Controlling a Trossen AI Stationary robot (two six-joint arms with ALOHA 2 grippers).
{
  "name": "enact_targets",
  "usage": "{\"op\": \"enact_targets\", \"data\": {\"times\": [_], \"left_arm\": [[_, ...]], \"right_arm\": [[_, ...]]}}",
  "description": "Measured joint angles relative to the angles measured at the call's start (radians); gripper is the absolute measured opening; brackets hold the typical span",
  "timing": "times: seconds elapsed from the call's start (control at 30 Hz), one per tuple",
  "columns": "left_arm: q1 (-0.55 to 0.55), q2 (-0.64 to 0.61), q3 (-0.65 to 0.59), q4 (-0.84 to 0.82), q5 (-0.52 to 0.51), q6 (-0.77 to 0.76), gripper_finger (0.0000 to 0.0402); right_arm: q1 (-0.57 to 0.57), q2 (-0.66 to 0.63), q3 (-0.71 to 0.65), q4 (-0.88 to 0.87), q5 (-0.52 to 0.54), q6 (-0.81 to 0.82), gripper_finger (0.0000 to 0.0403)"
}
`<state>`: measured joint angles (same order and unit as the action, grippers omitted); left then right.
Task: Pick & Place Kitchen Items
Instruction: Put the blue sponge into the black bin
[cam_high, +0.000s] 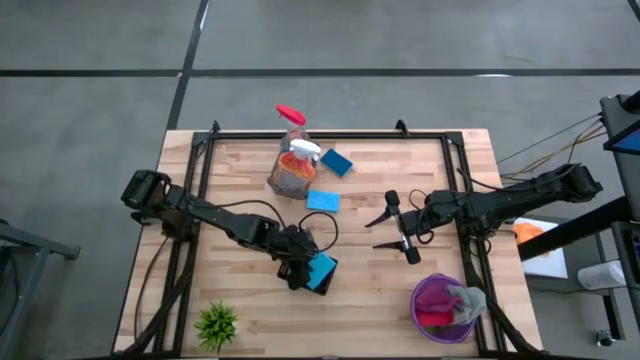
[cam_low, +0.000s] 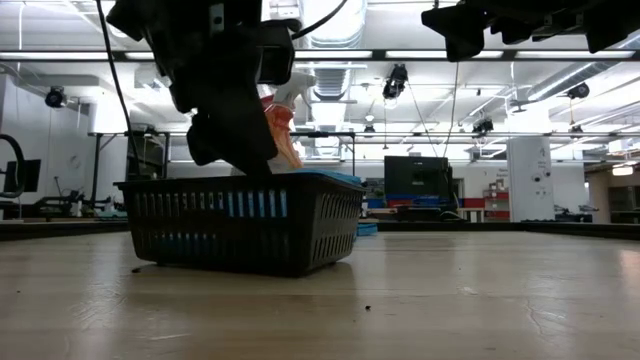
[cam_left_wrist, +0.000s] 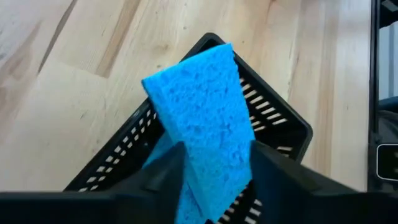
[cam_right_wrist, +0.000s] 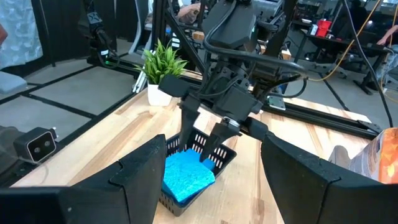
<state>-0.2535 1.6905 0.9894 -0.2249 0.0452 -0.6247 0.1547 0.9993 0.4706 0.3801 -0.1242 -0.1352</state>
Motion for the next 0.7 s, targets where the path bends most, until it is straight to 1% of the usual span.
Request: {"op": "enact_targets", "data": {"times": [0.07,0.13,0.2,0.3,0.4,0.5,0.6,0.7], "left_arm": [[0.000,0.004,0.000,0.000,0.000,0.000,0.0213],[0.001,0.010,0.000,-0.005,0.000,-0.003,0.0239],[0.002,0.017,-0.007,0.004,0.000,-0.004,0.0255],[0.006,0.020,-0.013,0.004,0.000,-0.015,0.0262],[0.008,0.020,-0.013,-0.001,-0.018,-0.022,0.0261],[0.008,0.020,-0.013,-0.004,-0.020,-0.022,0.0247],[0.007,0.028,-0.013,-0.004,-0.022,-0.022,0.0222],[0.007,0.044,-0.013,-0.005,-0.022,-0.022,0.0187]], "right_arm": [[0.000,0.000,0.000,0.000,0.000,0.000,0.0254],[0.000,0.000,0.000,0.000,0.000,0.000,0.0254],[0.000,0.000,0.000,0.000,0.000,0.000,0.0254],[0.000,0.000,-0.001,0.000,0.000,0.000,0.0254],[0.000,0.000,-0.002,-0.001,0.003,0.000,0.0254],[0.000,0.000,-0.002,0.000,0.005,0.000,0.0254],[0.000,0.000,-0.002,0.000,0.008,0.000,0.0254],[0.000,0.000,-0.002,0.000,0.008,0.000,0.0254]]}}
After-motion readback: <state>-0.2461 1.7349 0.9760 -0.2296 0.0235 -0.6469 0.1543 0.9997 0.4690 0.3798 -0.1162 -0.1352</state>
